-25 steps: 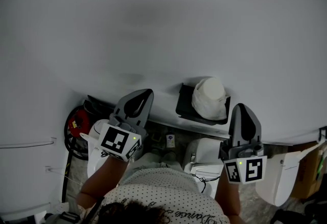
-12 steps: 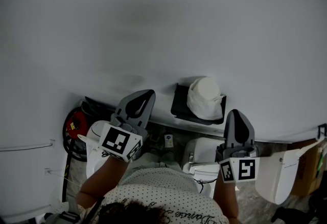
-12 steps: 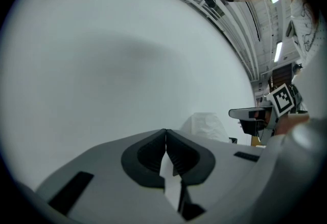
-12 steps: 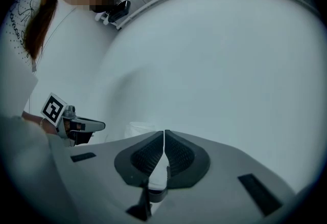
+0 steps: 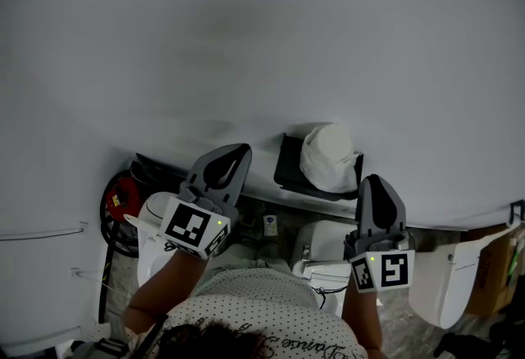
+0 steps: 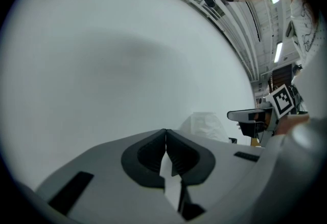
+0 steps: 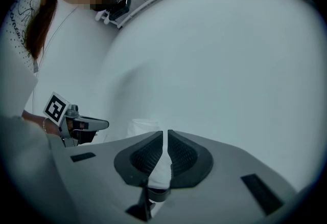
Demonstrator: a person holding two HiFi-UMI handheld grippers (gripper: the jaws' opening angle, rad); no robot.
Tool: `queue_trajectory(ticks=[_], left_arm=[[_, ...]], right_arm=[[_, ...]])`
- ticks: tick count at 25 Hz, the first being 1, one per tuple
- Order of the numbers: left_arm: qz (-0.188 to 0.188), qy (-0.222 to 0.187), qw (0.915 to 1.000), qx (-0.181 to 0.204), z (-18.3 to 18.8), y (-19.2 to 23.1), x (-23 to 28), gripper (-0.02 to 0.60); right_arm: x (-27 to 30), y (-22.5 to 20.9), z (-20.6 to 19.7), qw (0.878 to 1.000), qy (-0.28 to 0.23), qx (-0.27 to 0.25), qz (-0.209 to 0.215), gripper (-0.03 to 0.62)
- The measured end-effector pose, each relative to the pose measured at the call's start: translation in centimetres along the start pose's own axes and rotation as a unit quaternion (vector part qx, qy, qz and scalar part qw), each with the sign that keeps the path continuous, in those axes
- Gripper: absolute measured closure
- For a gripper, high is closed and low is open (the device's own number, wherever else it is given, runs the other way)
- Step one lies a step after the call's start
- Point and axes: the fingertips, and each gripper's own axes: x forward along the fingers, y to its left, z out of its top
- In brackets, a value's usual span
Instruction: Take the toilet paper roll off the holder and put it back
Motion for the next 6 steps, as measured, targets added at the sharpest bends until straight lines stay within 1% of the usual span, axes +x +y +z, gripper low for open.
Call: queue_trajectory(ticks=[6], left_arm=[[-0.004,0.002,1.0,-0.003,0.08,-0.08,0.1,0.577]], right_arm=[[0.08,-0.07,0.09,1.0,-0.001,0.002,0.002,0.569]])
